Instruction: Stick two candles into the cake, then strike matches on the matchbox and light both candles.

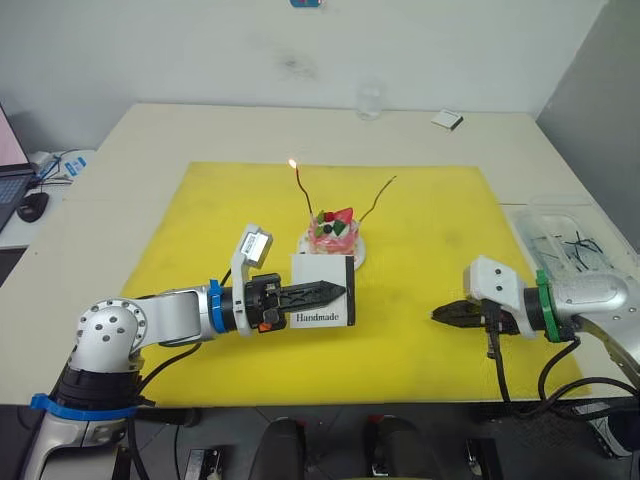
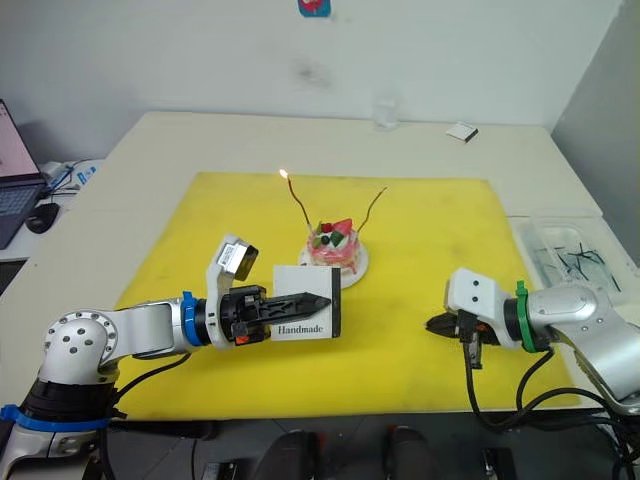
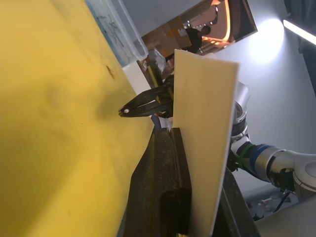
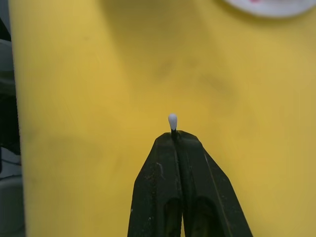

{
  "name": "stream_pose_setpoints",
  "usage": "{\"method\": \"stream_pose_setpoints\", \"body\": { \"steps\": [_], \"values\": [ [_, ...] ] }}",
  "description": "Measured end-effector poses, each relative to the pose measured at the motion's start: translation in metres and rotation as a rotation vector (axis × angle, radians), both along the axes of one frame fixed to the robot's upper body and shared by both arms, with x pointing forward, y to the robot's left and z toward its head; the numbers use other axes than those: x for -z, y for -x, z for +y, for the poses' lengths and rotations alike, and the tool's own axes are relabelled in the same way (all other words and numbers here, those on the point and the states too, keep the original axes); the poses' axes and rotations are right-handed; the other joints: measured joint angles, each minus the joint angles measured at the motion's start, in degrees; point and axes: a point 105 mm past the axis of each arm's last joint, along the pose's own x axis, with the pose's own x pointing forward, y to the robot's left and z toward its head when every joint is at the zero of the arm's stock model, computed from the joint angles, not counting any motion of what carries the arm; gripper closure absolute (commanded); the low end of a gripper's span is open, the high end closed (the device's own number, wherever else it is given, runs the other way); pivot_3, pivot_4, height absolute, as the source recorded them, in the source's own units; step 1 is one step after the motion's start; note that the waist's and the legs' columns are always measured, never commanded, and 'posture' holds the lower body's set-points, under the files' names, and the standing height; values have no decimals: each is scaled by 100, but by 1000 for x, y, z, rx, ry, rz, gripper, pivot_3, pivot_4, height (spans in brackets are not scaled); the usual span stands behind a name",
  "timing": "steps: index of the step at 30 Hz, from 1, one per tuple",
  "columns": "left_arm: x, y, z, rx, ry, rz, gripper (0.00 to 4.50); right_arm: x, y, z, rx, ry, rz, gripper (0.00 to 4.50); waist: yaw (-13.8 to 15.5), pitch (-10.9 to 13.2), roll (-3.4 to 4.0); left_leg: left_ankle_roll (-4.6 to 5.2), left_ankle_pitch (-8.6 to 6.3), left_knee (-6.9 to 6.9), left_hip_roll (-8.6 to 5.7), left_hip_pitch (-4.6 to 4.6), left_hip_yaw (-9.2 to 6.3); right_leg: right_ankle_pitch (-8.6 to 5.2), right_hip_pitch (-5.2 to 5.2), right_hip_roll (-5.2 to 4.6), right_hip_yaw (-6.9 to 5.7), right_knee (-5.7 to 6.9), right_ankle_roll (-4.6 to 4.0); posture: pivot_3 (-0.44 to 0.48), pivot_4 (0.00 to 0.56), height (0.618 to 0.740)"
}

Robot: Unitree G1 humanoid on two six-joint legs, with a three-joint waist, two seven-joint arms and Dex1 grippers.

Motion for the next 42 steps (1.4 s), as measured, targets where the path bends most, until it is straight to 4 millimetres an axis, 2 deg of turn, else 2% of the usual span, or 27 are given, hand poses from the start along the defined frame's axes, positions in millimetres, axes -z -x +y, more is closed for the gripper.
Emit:
{"method": "stream_pose_setpoints", "body": {
  "steps": [4, 7, 11, 14, 18, 23, 31, 34, 37, 42],
  "values": [
    [1, 1, -1, 6, -10, -11, 4500, 20, -12, 5, 57, -18, 31, 4458, 4, 0, 0, 0, 0, 1, -2, -3, -2, 1, -1, 2, -1, 2, 0, 0, 150, 740],
    [0, 3, -2, 17, -6, -19, 4500, 25, -17, 8, 71, -35, 26, 3863, 10, 0, 0, 0, 0, 1, -2, -9, 2, 1, -2, 1, 0, -6, 3, 0, 150, 740],
    [1, 3, -1, 17, -12, -18, 4500, 22, -20, 9, 85, -66, 11, 2464, 8, 0, 0, 0, 0, 1, -2, -9, 1, 1, -3, 0, -1, -4, 3, 0, 150, 740],
    [3, 5, 0, 19, -17, -11, 4500, 14, -20, 2, 108, -109, -38, 1453, 16, 0, 0, 0, 0, 0, -1, -9, -1, 0, -2, 1, -3, -4, 2, 0, 150, 740],
    [6, 7, 2, 15, -22, -4, 4500, 14, -9, -5, 136, -262, -78, 1453, 30, -2, -3, 0, 0, 0, -2, -10, -1, -2, 0, 0, -2, -5, 5, 0, 150, 740],
    [7, 8, 2, 18, -21, -4, 4500, 28, 5, -13, 161, -393, -151, 1453, 20, -2, -3, 0, 0, 4, -2, -4, 1, 0, 3, 0, -2, -1, 7, 0, 150, 740],
    [4, 7, -1, 32, -24, -18, 4500, 48, -2, -4, 203, -453, -172, 1453, 3, -3, 1, -1, 1, 4, -2, 9, 3, 4, 9, 2, 2, 4, 0, 0, 150, 740],
    [2, 7, -2, 39, -23, -26, 4500, 50, -4, -4, 200, -449, -174, 2013, 10, -3, 1, 0, 0, 4, -2, 6, 4, 4, 9, 2, 3, 0, 1, 0, 150, 740],
    [1, 7, -2, 42, -22, -28, 4500, 51, -6, -2, 189, -443, -180, 3023, 7, -3, 1, -1, 0, 4, -1, 6, 4, 4, 9, 2, 3, 0, 1, 0, 150, 740],
    [1, 7, -2, 43, -22, -28, 4500, 52, -6, 0, 173, -442, -182, 3023, 8, -4, 1, -1, 0, 4, -1, 12, 2, 4, 13, 2, 2, 4, 1, 0, 150, 740]
  ]
}}
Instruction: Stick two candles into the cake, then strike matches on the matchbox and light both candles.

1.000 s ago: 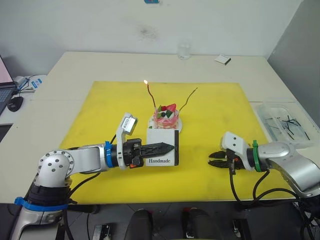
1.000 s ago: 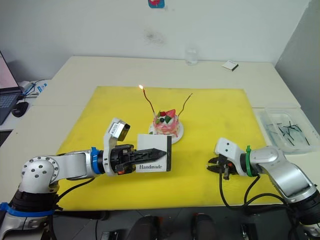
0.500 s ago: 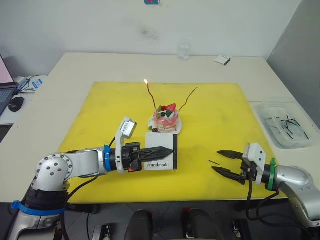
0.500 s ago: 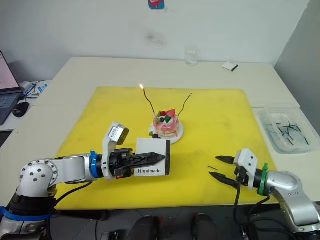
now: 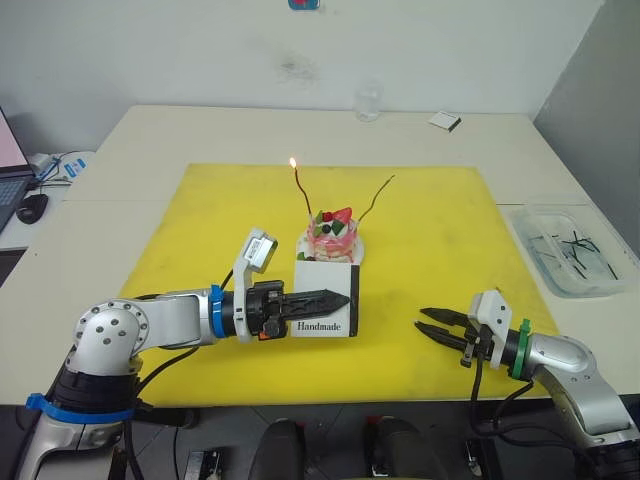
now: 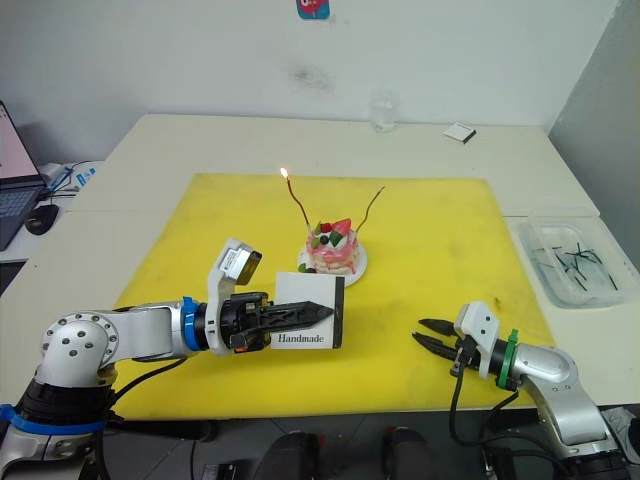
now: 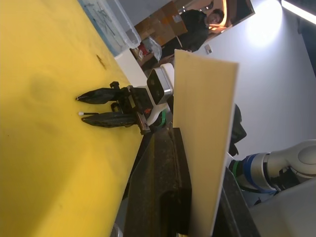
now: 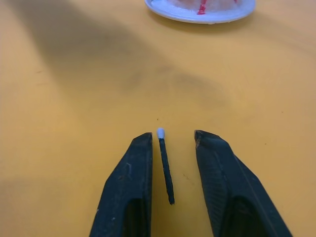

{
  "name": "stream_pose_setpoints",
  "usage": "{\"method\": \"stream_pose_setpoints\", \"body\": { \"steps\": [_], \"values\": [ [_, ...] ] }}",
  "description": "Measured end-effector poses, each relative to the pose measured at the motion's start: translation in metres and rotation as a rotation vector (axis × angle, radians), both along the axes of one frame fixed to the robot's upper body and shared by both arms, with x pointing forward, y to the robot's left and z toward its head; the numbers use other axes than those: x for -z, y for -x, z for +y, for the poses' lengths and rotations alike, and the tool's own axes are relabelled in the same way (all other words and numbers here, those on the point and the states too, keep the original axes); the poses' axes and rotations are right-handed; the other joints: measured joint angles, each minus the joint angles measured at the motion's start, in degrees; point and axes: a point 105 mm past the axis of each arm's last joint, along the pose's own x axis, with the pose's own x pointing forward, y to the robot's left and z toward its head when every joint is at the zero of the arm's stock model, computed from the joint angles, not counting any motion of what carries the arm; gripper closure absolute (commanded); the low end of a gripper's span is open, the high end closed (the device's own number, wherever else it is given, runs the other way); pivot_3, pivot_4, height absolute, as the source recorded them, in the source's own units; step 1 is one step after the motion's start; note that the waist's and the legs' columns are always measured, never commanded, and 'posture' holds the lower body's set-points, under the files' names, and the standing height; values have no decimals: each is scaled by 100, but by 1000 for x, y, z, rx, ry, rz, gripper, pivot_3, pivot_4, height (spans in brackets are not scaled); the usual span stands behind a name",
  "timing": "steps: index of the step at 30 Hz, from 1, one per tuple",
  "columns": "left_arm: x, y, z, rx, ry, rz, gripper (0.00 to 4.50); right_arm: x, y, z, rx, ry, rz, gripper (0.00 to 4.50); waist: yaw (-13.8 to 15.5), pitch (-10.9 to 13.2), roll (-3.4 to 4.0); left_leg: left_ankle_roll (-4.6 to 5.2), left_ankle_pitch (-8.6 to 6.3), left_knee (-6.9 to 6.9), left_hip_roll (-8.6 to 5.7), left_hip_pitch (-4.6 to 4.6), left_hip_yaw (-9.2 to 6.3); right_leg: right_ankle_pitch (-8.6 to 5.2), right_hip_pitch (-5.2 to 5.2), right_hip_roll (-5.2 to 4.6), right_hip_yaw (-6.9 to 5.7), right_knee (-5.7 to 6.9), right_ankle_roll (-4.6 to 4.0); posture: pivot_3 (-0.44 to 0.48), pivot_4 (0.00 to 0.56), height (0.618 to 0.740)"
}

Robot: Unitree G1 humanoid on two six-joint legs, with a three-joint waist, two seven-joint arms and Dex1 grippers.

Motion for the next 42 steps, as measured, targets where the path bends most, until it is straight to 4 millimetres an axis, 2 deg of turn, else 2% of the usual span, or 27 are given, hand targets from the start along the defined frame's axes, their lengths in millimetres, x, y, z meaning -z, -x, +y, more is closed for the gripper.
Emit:
{"method": "stream_pose_setpoints", "body": {
  "steps": [14, 17, 19, 20, 33, 37, 38, 42],
  "values": [
    [4, 5, -1, 0, -8, 9, 4500, 7, 7, -6, -21, -3, 10, 3023, 8, -3, -4, 0, 0, -1, -1, 2, -1, -1, 5, -1, -1, -4, 0, 0, 150, 740],
    [3, 6, -1, 5, 1, 12, 4500, 6, 6, -5, -21, -13, 13, 3629, 8, -3, -5, 0, 0, -1, 0, 2, -1, -1, 6, -1, -1, -3, 0, 0, 150, 740],
    [2, 6, -1, 6, 5, 13, 4500, 7, 7, -5, -25, -13, 19, 4312, 8, -4, -5, 0, 0, -1, 0, 3, -1, -1, 7, -1, -1, -3, 0, 0, 150, 740],
    [2, 6, -1, 7, 6, 13, 4500, 8, 8, -5, -24, -13, 23, 4449, 8, -4, -6, 0, 0, -1, 0, 4, -1, -1, 8, -1, -1, -3, 0, 0, 150, 740],
    [3, 5, -1, -5, -2, 14, 4500, 10, 9, -9, -24, -21, 36, 4449, 23, -13, -18, 0, 0, 0, -2, 8, 0, -1, 13, -4, -1, -5, 0, 0, 150, 740],
    [2, -2, -1, -38, 1, 14, 4500, -13, 11, -4, -56, -3, 35, 4449, 35, -8, -11, 0, 0, 0, -2, 7, -1, -1, 9, -6, 4, -2, 1, 0, 150, 740],
    [2, -5, -1, -48, 5, 20, 4500, -26, 10, 1, -88, 8, 2, 4449, 32, -6, -8, 0, 0, 0, -3, 8, -1, 0, 6, -6, 4, 1, 2, 0, 150, 740],
    [-1, -11, -8, -39, 16, 17, 4500, -102, 6, 36, -218, 79, -259, 4449, -8, -6, -7, 0, 0, 0, 1, 21, -3, 8, 12, 3, 0, 2, 6, 0, 150, 740]
  ]
}}
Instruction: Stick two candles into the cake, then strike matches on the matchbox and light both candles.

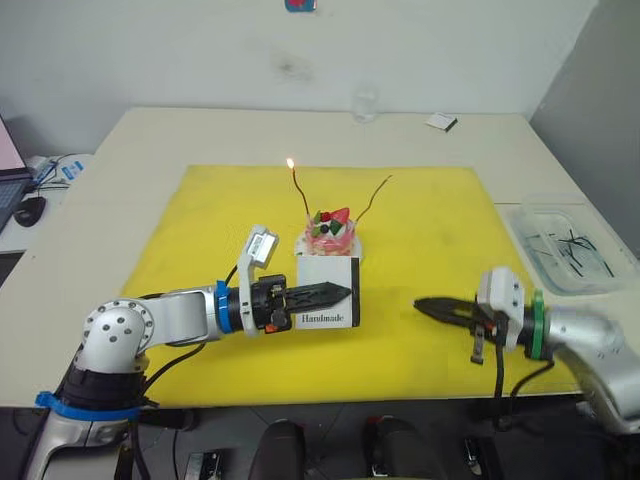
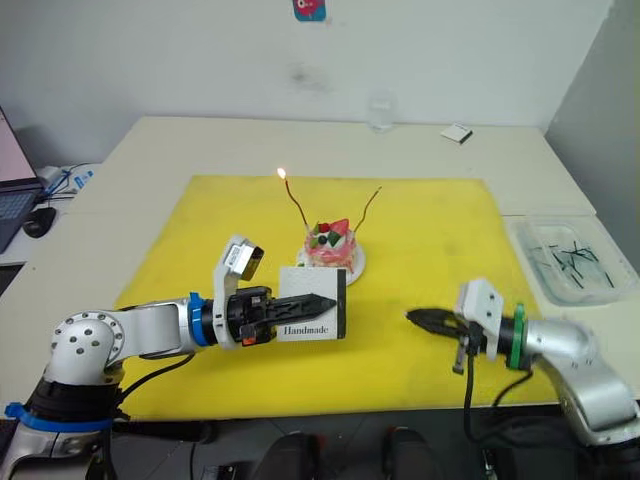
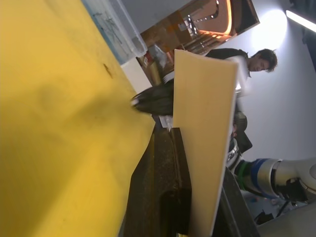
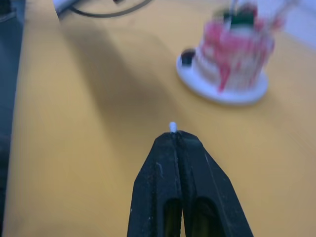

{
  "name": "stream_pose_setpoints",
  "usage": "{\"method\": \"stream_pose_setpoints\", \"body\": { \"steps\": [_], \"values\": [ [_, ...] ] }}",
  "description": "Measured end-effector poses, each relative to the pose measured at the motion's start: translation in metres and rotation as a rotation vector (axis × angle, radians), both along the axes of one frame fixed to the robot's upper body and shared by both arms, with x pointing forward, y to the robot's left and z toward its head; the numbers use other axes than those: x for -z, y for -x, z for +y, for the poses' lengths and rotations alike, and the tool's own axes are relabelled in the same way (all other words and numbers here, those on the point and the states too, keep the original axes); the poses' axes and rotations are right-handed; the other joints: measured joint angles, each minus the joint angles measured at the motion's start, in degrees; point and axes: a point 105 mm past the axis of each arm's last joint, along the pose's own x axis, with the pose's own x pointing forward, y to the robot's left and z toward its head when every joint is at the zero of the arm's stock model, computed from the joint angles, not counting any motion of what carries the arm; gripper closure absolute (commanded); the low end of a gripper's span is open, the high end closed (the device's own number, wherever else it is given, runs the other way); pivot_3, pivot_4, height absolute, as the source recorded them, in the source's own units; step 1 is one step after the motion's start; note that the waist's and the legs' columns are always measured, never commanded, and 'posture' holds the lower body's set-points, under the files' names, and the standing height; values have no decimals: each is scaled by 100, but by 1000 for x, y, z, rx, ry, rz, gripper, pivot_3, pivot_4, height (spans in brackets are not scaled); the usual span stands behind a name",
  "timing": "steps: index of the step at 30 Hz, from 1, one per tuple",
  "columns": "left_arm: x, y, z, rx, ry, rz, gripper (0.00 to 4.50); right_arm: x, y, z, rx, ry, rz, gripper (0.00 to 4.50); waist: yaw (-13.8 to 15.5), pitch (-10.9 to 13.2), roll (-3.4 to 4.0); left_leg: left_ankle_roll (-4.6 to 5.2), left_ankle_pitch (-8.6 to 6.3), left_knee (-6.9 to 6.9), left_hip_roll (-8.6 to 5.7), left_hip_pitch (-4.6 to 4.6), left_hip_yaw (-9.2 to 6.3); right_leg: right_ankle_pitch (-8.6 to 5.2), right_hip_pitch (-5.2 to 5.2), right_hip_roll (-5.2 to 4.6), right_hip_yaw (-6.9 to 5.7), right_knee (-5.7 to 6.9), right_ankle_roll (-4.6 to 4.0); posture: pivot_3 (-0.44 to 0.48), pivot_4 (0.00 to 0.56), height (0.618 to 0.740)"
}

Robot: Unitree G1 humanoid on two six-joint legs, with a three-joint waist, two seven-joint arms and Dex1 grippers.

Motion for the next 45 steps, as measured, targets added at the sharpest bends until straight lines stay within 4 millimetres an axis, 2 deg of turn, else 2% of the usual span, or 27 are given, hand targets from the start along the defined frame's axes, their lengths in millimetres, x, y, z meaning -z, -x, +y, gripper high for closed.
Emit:
{"method": "stream_pose_setpoints", "body": {
  "steps": [2, 8, 25, 37, 39, 42, 44, 45],
  "values": [
    [2, -5, 0, -14, -1, 7, 4500, -12, 0, 13, -23, 8, -35, 4449, 12, -2, -3, 0, 0, -4, 1, -3, -1, -5, 0, 1, 0, -1, -7, 0, 150, 740],
    [0, -13, -5, -21, 11, 4, 4500, -15, -2, 33, -40, 20, -33, 4449, 49, -1, -3, 0, 0, 0, -5, -45, 1, -10, -21, -8, -3, -13, -1, 0, 150, 740],
    [3, -14, -7, -9, 3, 12, 4500, -16, 3, 42, -70, 44, -50, 4449, 23, -1, -3, 0, 0, 2, -3, -40, -3, -11, -21, -6, -5, -5, 1, 0, 150, 740],
    [7, -15, -9, -20, -5, 30, 4500, -4, 5, 43, -106, 187, -92, 4449, 26, -1, -3, 0, 0, 3, -4, -40, -3, -11, -21, -7, -6, -4, 1, 0, 150, 740],
    [-2, -20, -13, -13, 29, 25, 4500, 5, 14, 38, -153, 250, -41, 4449, 66, 1, -7, 0, 0, 9, -4, -45, -11, -11, -20, -6, -15, -6, 1, 0, 150, 740],
    [-45, -30, -12, -25, 143, -73, 4500, 33, 48, 24, -273, 353, 175, 4449, 137, 1, -6, 1, -1, 12, -6, -49, -8, -11, -19, -7, -10, -11, 1, 0, 150, 740],
    [-47, -31, -2, -53, 136, -88, 4500, 33, 56, 14, -289, 388, 219, 4449, 86, -3, 1, 4, -3, 11, -5, -33, -4, -11, -18, -8, -1, -10, 2, 0, 150, 740],
    [-37, -29, 1, -63, 117, -63, 4500, 25, 50, 11, -255, 368, 194, 4449, 10, -4, 1, 4, -3, 10, -3, -22, -5, -11, -13, -8, 5, -10, 3, 0, 150, 740]
  ]
}}
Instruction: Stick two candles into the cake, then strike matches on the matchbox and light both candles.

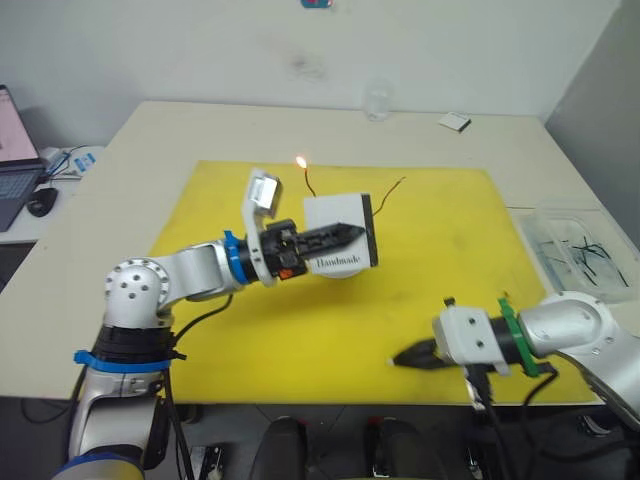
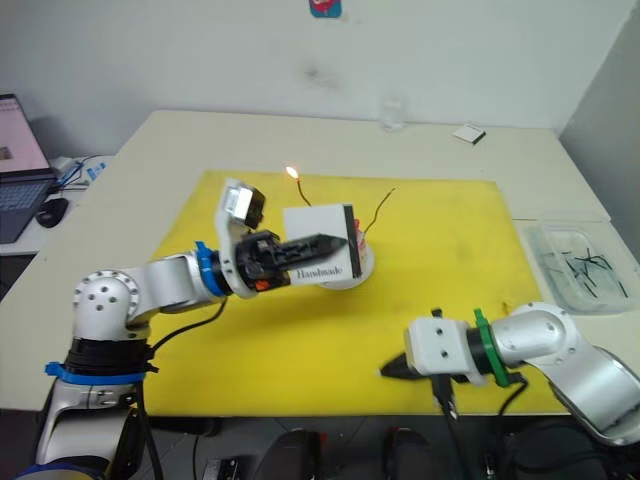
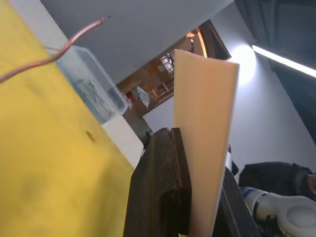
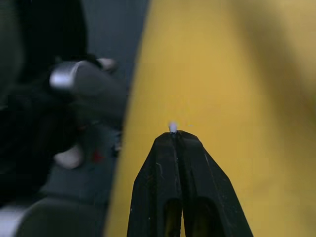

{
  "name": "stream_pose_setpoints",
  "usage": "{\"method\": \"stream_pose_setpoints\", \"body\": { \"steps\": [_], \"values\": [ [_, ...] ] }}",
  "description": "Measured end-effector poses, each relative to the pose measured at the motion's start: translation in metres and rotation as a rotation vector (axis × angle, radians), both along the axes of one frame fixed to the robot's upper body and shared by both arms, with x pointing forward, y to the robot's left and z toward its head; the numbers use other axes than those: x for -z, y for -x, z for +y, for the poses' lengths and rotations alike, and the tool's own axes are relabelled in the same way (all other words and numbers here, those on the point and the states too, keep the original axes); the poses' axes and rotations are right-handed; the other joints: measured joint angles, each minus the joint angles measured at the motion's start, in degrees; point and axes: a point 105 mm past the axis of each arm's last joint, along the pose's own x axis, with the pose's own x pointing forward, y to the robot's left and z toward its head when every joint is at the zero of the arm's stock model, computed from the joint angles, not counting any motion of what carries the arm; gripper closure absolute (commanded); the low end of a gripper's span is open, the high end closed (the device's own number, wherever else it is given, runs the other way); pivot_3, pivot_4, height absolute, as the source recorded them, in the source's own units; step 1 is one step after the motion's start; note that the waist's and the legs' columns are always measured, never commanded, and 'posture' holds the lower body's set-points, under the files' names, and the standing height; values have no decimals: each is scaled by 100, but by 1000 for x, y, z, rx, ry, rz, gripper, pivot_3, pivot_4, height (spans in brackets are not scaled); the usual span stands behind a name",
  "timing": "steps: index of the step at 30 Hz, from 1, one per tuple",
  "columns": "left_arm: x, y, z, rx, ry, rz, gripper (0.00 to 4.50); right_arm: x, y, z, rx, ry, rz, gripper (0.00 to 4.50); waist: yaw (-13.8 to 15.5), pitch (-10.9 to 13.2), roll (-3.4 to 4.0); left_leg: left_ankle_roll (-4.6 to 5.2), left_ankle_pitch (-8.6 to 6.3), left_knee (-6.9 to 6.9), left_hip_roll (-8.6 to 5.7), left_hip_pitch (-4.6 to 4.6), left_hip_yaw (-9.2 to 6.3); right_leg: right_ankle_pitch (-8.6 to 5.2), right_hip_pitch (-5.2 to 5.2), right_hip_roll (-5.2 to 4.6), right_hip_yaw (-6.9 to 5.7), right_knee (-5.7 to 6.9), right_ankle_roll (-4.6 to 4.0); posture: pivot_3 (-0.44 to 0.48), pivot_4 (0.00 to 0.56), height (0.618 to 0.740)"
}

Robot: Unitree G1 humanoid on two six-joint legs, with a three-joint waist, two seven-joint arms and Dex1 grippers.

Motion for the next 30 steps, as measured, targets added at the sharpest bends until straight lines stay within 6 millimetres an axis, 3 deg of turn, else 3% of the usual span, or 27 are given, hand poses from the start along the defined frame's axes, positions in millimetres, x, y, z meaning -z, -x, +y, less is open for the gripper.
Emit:
{"method": "stream_pose_setpoints", "body": {
  "steps": [4, 7, 20, 30],
  "values": [
    [41, 21, -2, 39, -88, 100, 4500, -29, -35, 0, 128, -129, -132, 4449, -65, 6, -9, -4, 3, 0, 5, 5, -3, 6, 1, 4, -6, 14, -7, 0, 150, 740],
    [40, 26, -2, 53, -112, 70, 4500, -47, -50, 1, 181, -196, -201, 4449, 4, 6, -8, -5, 4, 0, 5, 5, -11, 3, 4, 9, -16, 16, -27, 0, 150, 740],
    [44, 23, -1, 47, -136, 47, 4500, -58, -59, 11, 216, -284, -252, 4449, 18, 6, -7, -4, 3, -1, 3, -23, -2, 4, -9, 3, -13, 3, -2, 0, 150, 740],
    [48, 26, 1, 58, -147, 54, 4500, -86, -122, -9, 500, -375, -467, 4449, -1, 7, -5, -3, 4, 6, 1, -27, 8, 11, -12, 3, -6, 3, -2, 0, 150, 740]
  ]
}}
